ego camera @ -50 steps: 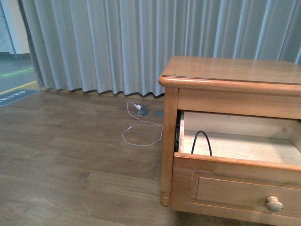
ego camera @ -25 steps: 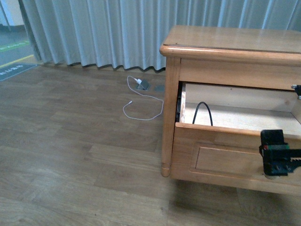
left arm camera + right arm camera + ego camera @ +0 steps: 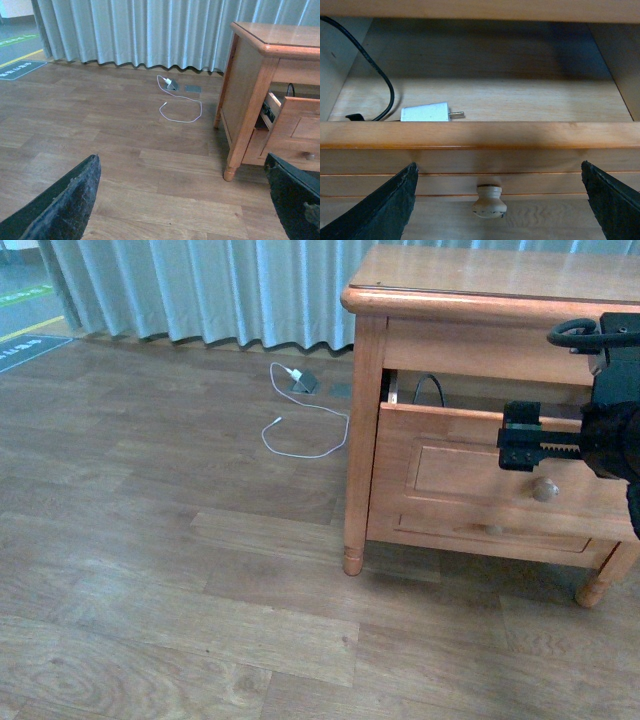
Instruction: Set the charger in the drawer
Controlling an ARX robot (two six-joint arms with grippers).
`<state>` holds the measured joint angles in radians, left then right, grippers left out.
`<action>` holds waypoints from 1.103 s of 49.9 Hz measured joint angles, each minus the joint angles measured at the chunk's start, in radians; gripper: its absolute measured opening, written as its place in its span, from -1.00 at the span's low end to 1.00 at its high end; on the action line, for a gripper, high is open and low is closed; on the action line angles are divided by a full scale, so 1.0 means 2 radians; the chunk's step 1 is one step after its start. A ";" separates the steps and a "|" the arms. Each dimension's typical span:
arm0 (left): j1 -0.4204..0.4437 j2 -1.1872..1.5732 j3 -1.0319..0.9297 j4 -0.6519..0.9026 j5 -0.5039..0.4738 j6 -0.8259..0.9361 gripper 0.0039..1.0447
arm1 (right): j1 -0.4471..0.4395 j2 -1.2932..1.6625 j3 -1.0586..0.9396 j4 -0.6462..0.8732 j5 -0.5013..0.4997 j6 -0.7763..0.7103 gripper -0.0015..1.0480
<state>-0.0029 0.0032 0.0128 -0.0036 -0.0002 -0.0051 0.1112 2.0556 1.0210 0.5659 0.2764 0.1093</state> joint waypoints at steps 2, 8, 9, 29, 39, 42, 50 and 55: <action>0.000 0.000 0.000 0.000 0.000 0.000 0.89 | -0.002 0.015 0.015 0.004 0.004 0.000 0.85; 0.000 0.000 0.000 0.000 0.000 0.000 0.89 | -0.013 0.061 0.067 0.006 0.021 0.000 0.85; 0.000 0.000 0.000 0.000 0.000 0.000 0.89 | -0.014 0.067 0.074 0.006 0.024 0.000 0.85; 0.000 0.000 0.000 0.000 0.000 0.000 0.89 | -0.032 0.146 0.181 0.007 0.080 0.005 0.85; 0.000 0.000 0.000 0.000 0.000 0.000 0.89 | -0.035 0.155 0.192 0.019 0.105 0.011 0.85; 0.000 0.000 0.000 0.000 0.000 0.000 0.89 | -0.038 0.153 0.189 0.018 0.099 0.012 0.85; 0.000 0.000 0.000 0.000 0.000 0.000 0.89 | -0.042 0.104 0.133 0.007 0.039 0.023 0.85; 0.000 0.000 0.000 0.000 0.000 0.000 0.89 | -0.039 0.049 0.075 -0.010 -0.007 0.023 0.85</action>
<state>-0.0029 0.0029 0.0128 -0.0036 -0.0002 -0.0051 0.0330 2.1536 1.1717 0.5453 0.2630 0.1547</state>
